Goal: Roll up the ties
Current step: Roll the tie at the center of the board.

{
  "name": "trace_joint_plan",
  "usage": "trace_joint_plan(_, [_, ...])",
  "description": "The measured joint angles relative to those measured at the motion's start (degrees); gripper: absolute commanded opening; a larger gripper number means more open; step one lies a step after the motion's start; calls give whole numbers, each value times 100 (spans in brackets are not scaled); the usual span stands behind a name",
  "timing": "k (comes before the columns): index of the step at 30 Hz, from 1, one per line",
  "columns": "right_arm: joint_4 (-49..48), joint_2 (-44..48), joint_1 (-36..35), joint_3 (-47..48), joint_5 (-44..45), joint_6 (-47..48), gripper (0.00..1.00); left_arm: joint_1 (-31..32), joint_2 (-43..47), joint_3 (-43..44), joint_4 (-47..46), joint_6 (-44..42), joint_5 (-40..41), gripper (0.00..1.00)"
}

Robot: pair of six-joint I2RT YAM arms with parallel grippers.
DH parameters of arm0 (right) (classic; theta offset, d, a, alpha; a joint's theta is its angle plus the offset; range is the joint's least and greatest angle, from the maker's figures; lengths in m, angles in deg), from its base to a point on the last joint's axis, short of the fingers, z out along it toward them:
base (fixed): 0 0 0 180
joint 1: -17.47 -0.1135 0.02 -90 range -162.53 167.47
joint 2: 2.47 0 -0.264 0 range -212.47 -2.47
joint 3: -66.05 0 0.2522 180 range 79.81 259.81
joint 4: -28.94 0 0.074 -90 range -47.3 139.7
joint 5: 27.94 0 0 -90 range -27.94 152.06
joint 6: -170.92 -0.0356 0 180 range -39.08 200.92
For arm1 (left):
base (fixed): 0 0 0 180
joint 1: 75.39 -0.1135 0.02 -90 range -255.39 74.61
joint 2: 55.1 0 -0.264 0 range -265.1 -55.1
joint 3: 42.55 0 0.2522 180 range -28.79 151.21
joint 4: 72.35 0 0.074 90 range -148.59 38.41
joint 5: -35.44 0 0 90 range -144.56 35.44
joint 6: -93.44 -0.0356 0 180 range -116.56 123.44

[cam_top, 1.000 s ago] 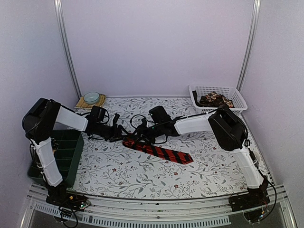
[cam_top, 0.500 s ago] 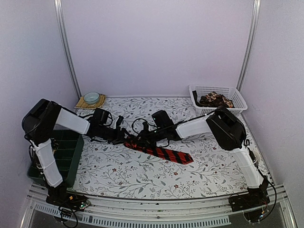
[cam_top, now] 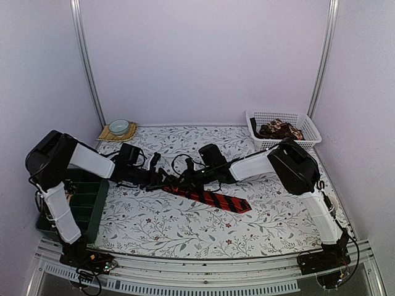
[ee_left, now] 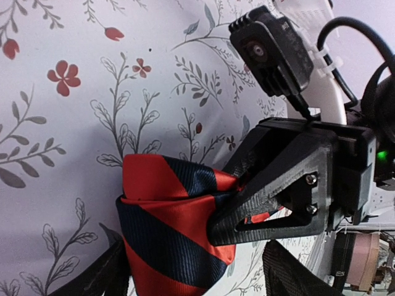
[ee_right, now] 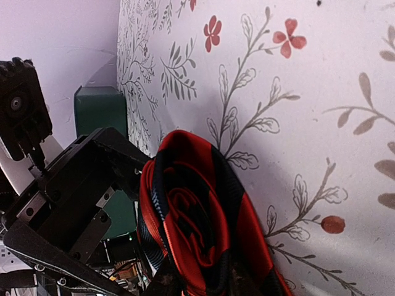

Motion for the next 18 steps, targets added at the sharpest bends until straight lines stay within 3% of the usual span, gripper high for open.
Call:
trace_joint_plan(11, [-4, -15, 52, -26, -164, 42, 19, -173, -424, -125, -942, 302, -675, 68])
trace_joint_plan(18, [-37, -48, 105, -33, -302, 46, 19, -249, -787, -116, -1438, 426, -1021, 51])
